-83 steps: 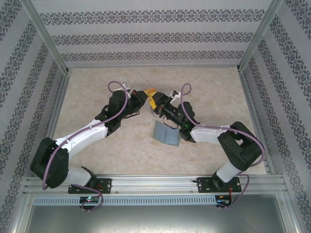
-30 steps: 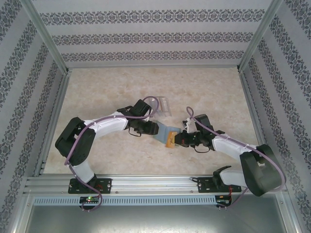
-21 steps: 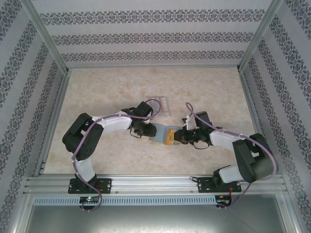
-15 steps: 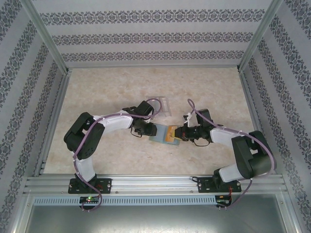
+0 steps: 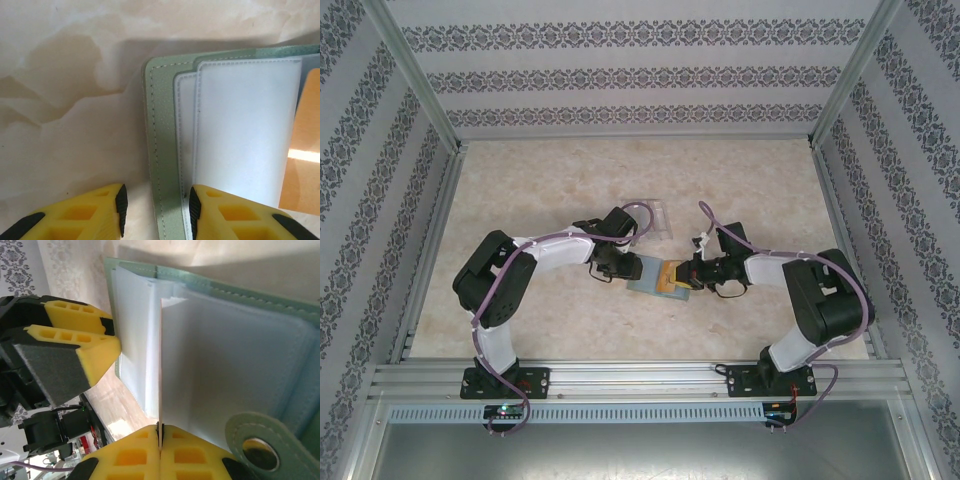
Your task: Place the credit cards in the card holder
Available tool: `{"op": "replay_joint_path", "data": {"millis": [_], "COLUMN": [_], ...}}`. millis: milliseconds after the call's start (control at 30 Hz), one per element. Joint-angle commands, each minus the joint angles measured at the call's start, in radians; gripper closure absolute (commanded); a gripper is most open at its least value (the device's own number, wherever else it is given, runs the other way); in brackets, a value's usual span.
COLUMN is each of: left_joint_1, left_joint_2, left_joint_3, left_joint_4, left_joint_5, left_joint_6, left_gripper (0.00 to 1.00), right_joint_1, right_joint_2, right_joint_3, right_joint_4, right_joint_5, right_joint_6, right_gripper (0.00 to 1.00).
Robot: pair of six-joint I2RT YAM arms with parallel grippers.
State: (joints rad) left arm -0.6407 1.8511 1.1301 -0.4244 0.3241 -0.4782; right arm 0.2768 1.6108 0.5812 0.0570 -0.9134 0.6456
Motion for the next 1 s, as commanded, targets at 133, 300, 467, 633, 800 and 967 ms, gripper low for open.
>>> {"op": "replay_joint_path", "data": {"millis": [133,300,467,633,800,967], "left_joint_1": [-0.001,-0.001,-0.001,-0.001,-0.001,-0.001], "left_joint_2": [0.017,0.022,0.023,0.032,0.034,0.041], "left_joint_3": [0.008,0.005,0.007,0.021,0.025,0.028], "left_joint_4": [-0.027,-0.016,-0.015,-0.022,-0.024,-0.029], "left_joint_5": [0.000,0.018,0.018,0.028,0.030,0.038], "left_joint_6": [0.009,0.004,-0.001,-0.002,-0.007,-0.011], "left_gripper": [0.72,0.76,0.76,0.76,0.77,0.78], "right_joint_1": [0.004,0.015,0.017,0.028,0.042,0.052], "right_joint_2": [0.060,0.084,0.098,0.123,0.135,0.141], "right_joint_3": [0.040,0.057,0.063,0.072,0.065,0.052], "right_joint_4": [0.028,0.055,0.072,0.073,0.094,0.147], "right_joint_5": [-0.055,-0.086,-0.094,-0.088,-0.070,-0.055], "right_joint_6": [0.019,0.044,0.056,0.060,0.070,0.113], "right_gripper": [1.00,1.00,1.00,1.00,1.00,1.00]}}
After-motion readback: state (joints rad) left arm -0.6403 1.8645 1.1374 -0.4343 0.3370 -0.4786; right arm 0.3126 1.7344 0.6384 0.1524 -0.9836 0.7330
